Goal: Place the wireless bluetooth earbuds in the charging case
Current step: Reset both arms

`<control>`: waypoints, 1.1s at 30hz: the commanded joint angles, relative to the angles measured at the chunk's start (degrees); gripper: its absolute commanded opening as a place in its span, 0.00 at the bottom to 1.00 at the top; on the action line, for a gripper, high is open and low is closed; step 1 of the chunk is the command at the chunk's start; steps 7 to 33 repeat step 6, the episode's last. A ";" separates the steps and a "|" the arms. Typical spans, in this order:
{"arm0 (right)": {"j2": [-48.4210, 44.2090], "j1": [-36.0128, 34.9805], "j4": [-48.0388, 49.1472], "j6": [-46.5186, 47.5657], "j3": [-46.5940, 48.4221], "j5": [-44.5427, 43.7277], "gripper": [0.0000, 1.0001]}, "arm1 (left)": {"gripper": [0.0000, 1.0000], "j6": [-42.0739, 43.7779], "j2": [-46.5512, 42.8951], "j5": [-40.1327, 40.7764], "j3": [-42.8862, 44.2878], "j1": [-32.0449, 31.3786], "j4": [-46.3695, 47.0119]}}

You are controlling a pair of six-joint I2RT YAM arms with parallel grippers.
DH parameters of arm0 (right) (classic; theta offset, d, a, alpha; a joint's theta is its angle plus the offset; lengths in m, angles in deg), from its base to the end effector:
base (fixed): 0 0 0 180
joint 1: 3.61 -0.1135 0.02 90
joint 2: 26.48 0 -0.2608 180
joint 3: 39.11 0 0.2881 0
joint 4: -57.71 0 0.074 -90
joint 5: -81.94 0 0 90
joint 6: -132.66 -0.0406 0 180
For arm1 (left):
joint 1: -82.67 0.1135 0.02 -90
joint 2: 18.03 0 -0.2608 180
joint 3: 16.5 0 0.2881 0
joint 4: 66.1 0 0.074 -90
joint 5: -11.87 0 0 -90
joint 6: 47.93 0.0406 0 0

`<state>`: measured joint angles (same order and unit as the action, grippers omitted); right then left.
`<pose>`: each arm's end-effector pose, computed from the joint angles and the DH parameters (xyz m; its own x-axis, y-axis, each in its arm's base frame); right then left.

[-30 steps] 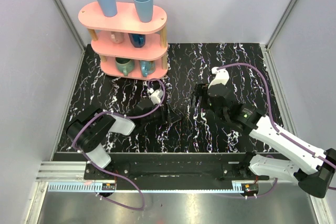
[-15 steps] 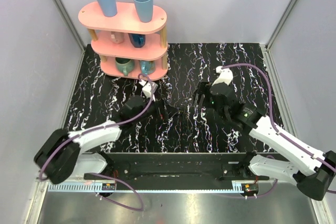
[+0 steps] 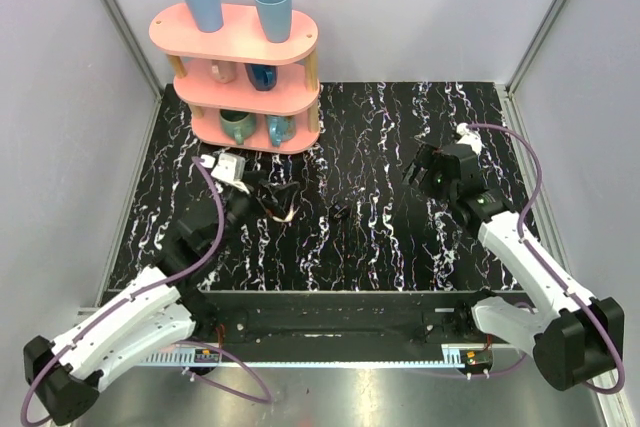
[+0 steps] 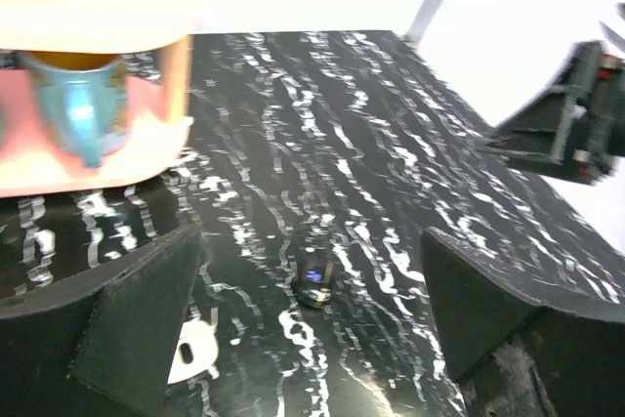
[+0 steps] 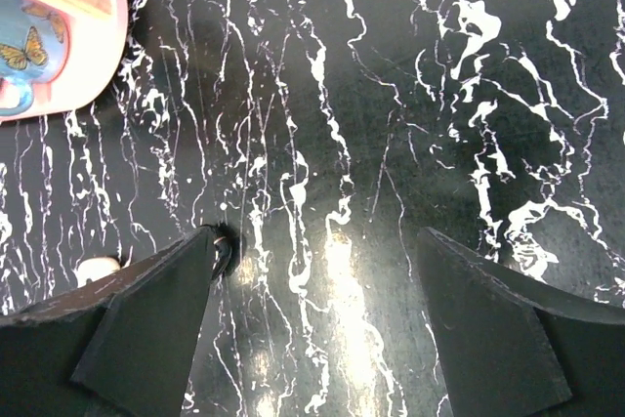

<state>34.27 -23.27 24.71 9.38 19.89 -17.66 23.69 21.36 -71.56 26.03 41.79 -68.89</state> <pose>0.2605 0.0859 0.2673 -0.5600 0.3745 -0.7391 0.1251 0.9200 0.3714 0.1697 -0.1408 0.2955 -0.1734 -0.2642 -0.9487 0.5364 0.7826 -0.3160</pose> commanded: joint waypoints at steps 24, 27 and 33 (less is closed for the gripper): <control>-1.77 0.24 4.98 3.13 -0.40 0.73 0.94 | 0.99 3.34 0.06 18.38 3.78 0.01 -11.17; -1.77 0.24 4.98 3.13 -0.40 0.73 0.94 | 0.99 3.34 0.06 18.38 3.78 0.01 -11.17; -1.77 0.24 4.98 3.13 -0.40 0.73 0.94 | 0.99 3.34 0.06 18.38 3.78 0.01 -11.17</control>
